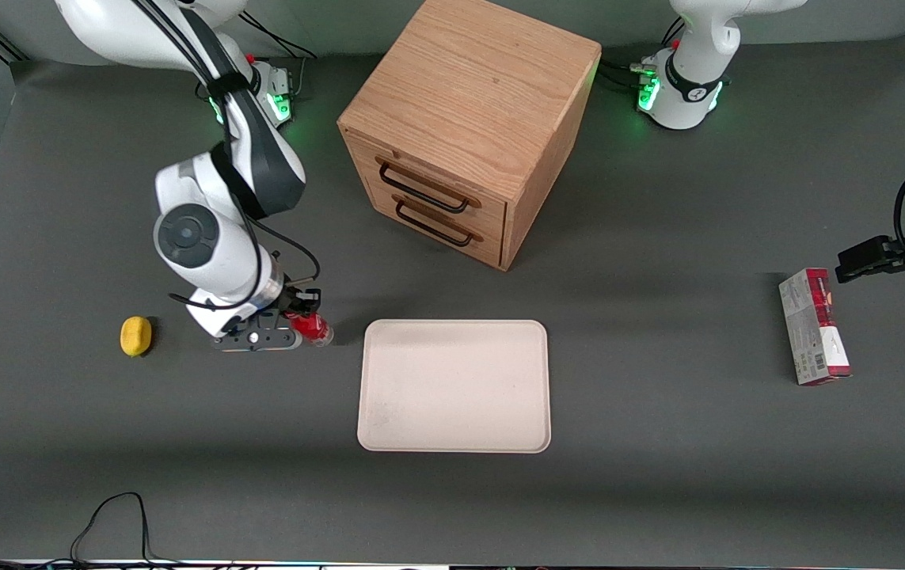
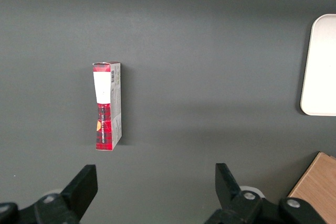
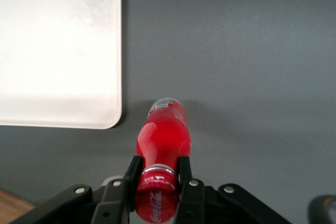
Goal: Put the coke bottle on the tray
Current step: 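Close the right gripper around the bottle's cap end, then lift the bottle and carry it toward the cream tray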
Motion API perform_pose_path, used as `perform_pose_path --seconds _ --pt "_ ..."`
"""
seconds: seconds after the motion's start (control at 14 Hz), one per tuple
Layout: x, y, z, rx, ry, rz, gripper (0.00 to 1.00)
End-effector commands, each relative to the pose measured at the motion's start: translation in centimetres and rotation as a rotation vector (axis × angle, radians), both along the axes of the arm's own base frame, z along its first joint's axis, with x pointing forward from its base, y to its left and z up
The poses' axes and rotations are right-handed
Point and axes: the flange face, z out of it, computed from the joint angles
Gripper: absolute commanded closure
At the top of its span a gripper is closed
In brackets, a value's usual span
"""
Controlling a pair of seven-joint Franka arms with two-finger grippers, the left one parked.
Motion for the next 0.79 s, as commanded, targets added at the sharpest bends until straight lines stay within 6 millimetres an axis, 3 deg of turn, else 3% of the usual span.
perform_pose_path --seconds 0.0,0.14,0.29,0.43,0.64,0.71 --pt "0.6 0.1 10.0 0.015 -0.020 0.006 0.89" --pt "0.3 -0.2 15.8 0.018 -0.024 0.005 0.90" --pt "-0.1 -0.2 18.9 0.021 -0.026 0.011 0.90" --pt "0.2 0.5 19.1 0.023 -0.036 0.022 0.92" --pt "3.6 3.5 18.8 0.036 -0.098 0.041 0.96" --pt "4.5 4.6 17.8 0.041 -0.105 0.051 0.97"
